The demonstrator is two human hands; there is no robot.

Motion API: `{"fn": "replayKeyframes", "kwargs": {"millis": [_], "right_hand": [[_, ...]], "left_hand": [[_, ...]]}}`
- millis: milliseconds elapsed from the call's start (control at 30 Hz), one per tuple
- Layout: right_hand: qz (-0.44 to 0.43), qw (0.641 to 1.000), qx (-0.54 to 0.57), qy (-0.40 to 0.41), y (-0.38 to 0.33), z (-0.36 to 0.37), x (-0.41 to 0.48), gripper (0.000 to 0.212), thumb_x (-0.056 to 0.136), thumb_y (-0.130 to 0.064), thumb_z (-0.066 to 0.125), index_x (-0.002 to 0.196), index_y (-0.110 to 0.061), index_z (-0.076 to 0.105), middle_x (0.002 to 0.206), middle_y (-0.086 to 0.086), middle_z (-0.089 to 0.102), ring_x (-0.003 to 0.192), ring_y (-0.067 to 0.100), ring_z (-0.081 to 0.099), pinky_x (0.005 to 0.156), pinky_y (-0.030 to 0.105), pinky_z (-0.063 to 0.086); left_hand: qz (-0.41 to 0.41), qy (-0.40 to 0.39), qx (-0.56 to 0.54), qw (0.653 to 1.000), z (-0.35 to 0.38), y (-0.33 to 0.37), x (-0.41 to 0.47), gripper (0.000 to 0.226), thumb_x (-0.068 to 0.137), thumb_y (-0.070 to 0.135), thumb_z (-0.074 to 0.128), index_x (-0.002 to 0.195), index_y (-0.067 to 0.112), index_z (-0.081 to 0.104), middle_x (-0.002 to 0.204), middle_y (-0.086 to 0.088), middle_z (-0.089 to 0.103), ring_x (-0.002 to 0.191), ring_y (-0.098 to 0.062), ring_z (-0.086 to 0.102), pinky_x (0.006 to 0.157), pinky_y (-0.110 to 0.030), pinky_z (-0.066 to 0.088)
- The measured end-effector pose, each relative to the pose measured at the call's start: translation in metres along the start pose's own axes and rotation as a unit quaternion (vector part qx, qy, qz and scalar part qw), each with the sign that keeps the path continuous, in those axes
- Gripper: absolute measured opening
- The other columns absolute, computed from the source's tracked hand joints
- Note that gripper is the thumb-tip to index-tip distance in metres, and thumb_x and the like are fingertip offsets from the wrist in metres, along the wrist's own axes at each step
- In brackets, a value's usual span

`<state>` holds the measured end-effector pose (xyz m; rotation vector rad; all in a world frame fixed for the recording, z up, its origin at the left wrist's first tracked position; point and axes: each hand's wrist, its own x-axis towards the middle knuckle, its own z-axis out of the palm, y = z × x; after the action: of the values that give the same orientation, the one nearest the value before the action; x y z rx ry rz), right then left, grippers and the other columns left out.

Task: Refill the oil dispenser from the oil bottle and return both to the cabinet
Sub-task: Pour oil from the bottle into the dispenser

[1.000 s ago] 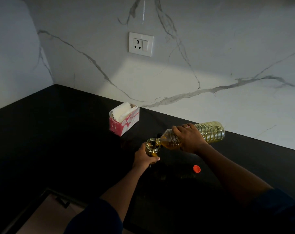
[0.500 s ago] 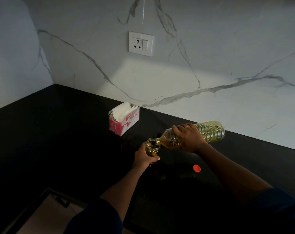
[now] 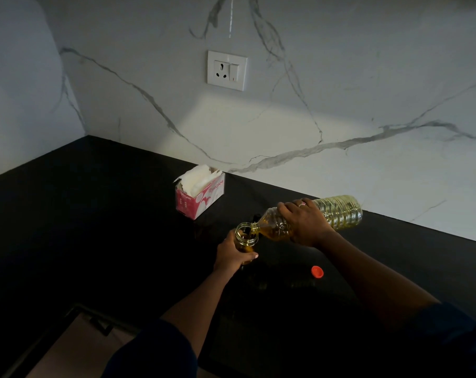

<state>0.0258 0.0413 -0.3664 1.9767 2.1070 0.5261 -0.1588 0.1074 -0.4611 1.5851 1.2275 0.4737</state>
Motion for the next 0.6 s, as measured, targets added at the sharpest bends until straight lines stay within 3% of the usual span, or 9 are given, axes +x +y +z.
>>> {"fn": "replayKeyframes", "kwargs": {"millis": [600], "right_hand": [[0.005,1.000,-0.005,0.007,-0.0004,0.0004,0.0009,0.089,0.043,-0.044,0.086,0.117,-0.007,0.055,0.099,0.014,0.068,0.088,0.032,0.066,0.080,0.045,0.051]], "left_hand": [[-0.003,-0.001,0.000,1.000,-0.0009,0.0015,-0.0001,0.082,0.065,0.017,0.083,0.134,0.020,0.041,0.134,-0.003,0.050,0.129,-0.021,0.044,0.103,-0.034,0.039]]}}
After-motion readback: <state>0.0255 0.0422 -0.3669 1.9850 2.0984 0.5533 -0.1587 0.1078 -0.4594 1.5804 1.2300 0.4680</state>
